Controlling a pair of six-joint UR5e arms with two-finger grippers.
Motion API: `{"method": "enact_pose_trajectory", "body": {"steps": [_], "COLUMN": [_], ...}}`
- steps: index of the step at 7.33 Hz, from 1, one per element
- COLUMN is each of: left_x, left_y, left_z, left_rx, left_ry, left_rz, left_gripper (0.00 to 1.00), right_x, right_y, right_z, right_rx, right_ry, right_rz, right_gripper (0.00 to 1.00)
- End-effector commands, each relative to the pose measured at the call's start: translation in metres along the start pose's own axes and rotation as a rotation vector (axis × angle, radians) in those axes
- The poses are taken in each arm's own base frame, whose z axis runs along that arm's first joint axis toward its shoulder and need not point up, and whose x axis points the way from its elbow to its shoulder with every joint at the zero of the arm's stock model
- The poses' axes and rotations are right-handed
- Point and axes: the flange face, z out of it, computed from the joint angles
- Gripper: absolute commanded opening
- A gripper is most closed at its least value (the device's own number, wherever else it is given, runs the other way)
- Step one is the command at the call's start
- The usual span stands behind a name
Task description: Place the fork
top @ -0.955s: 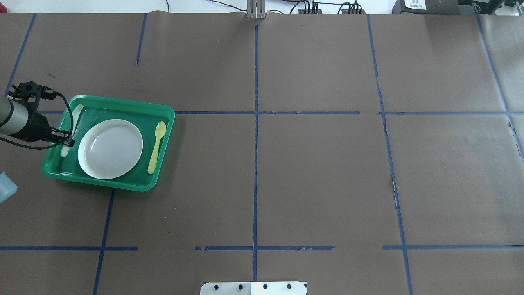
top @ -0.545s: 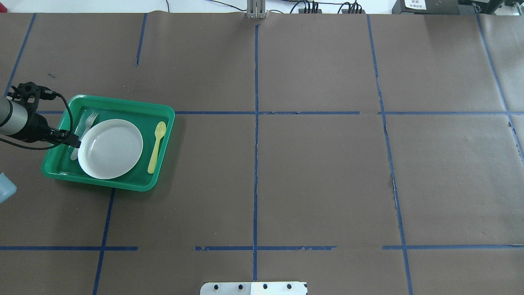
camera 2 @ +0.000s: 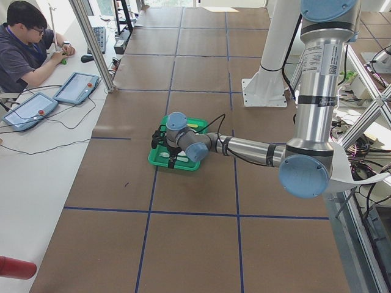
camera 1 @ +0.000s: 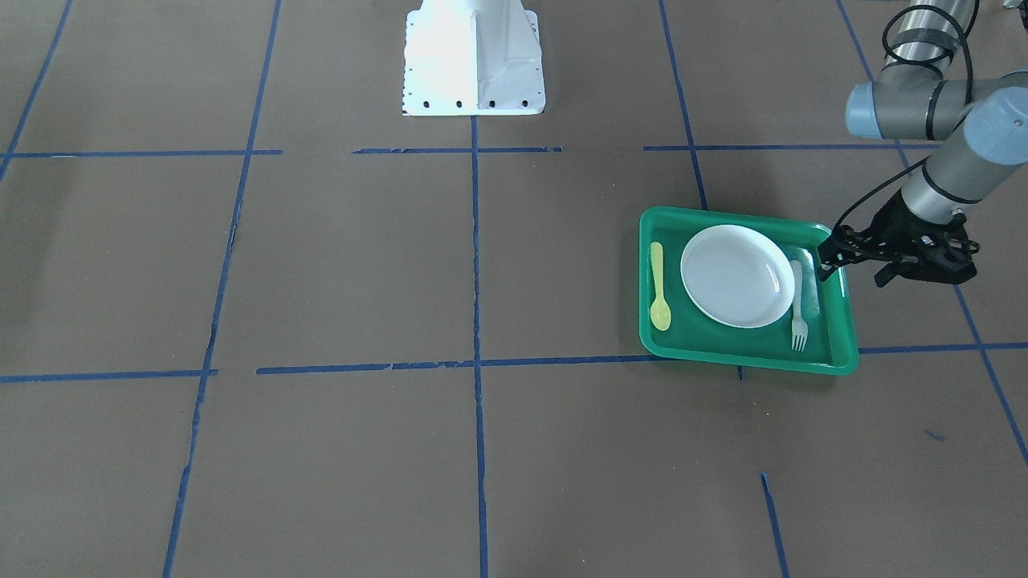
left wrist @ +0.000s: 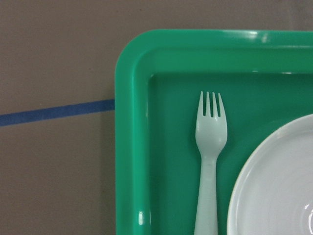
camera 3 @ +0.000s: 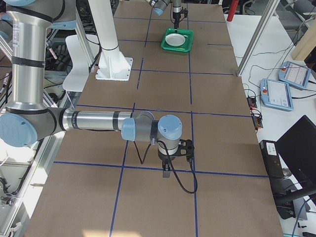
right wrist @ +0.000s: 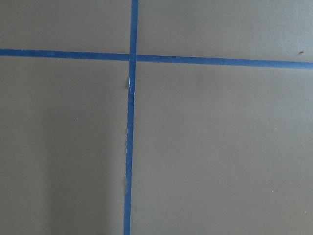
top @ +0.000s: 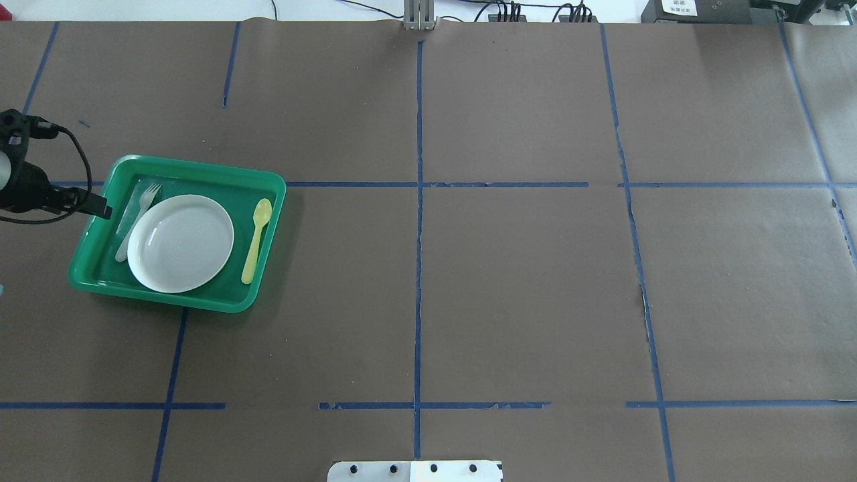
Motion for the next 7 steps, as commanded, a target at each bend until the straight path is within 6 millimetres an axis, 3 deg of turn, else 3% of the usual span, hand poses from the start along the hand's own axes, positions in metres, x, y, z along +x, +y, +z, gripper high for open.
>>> {"method": "enact_pose_trajectory", "body": {"steps": [1, 4, 5, 7], "left_x": [-0.066, -0.168, -0.196, -0.230], "left_y": [0.008, 0.038, 0.040, 0.048], "left_z": [-0.060, -0.122, -0.143, -0.168], "left_rx": [0.033, 0.004, -0.027, -0.084], "left_ry": [0.013, -0.104, -0.134, -0.157], "left_rz": [0.031, 0.124, 0.131, 0.037], "left_gripper": [1.00, 1.00, 1.00, 1.00], "right_x": [0.000, 0.000, 0.000, 0.000], "right_y": [0.000, 0.000, 0.000, 0.000], "right_z": [0.000, 0.000, 0.000, 0.000], "right_rx": [0.000, 0.000, 0.000, 0.000], "right_ry": [0.000, 0.000, 0.000, 0.000], "right_rz": [0.000, 0.000, 0.001, 0.001], "right_gripper": [1.00, 1.00, 1.00, 1.00]}}
